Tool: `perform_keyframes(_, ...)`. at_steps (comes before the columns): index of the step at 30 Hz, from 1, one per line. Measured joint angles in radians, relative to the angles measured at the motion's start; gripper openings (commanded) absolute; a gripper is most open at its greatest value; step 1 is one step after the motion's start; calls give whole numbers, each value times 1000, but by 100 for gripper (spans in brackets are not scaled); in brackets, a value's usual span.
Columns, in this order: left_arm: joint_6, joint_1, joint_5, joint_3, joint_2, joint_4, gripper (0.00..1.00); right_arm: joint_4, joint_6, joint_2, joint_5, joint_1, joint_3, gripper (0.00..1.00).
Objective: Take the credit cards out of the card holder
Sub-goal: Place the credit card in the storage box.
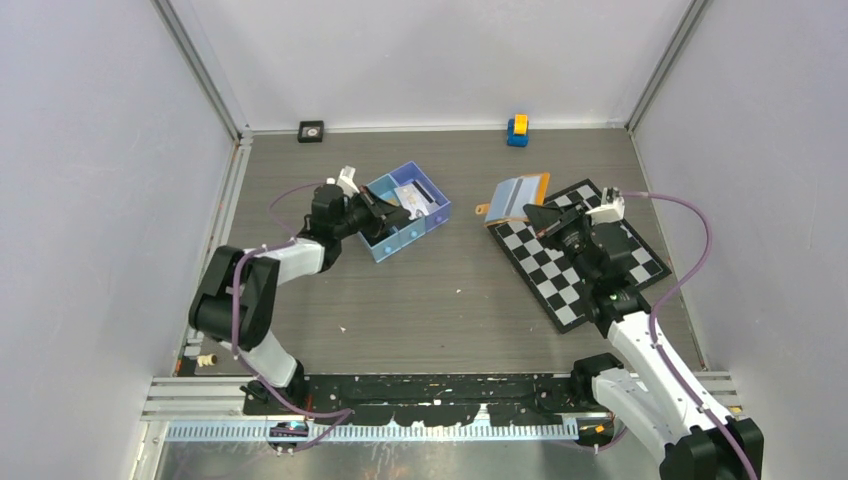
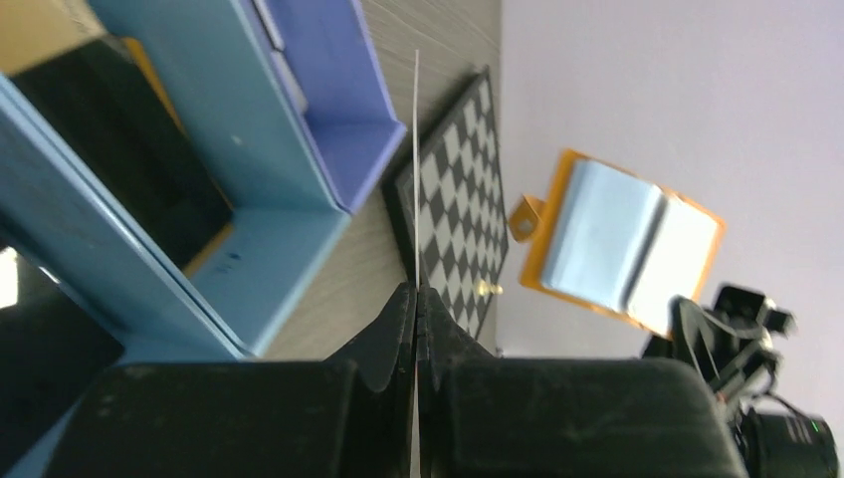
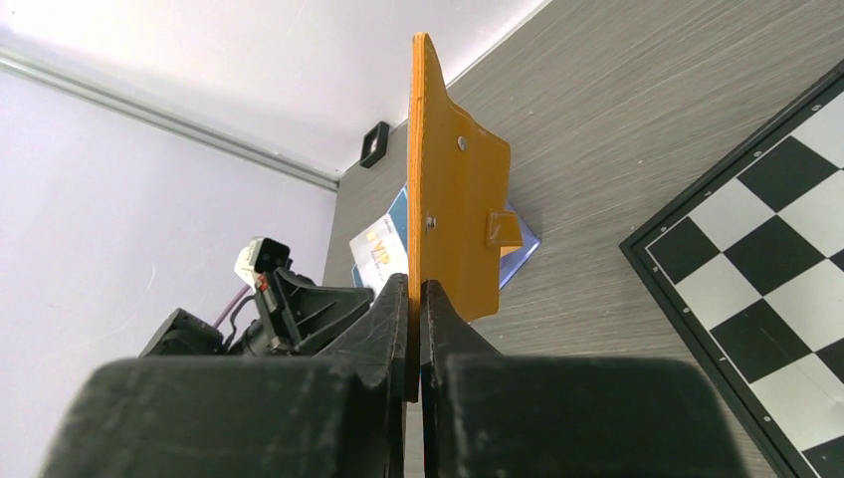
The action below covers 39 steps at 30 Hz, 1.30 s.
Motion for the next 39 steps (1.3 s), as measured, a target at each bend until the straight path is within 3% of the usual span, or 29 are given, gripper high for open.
perform_keyframes(14,-24,-15,-130,259,302,-66,0,-38,-4,-13,20,0,0,1)
perform_keyframes(18,-27,-20,-146,307,335,-73,27,-38,-4,-13,19,0,0,1)
perform_keyframes(25,31,-30,-165,328,276,-177,47,25,3,53,-69,-1,0,1)
perform_keyframes(31,125,-37,-140,252,34,-262,67,231,56,179,-230,-1,-2,1)
perform_keyframes(32,135,-37,-124,228,-18,-257,86,278,72,202,-260,-1,-2,1)
perform_keyframes(33,139,-38,-103,201,-66,-243,98,328,88,224,-288,-1,-4,0)
perform_keyframes(39,120,-53,19,14,-204,-56,100,590,188,315,-416,-1,-26,0)
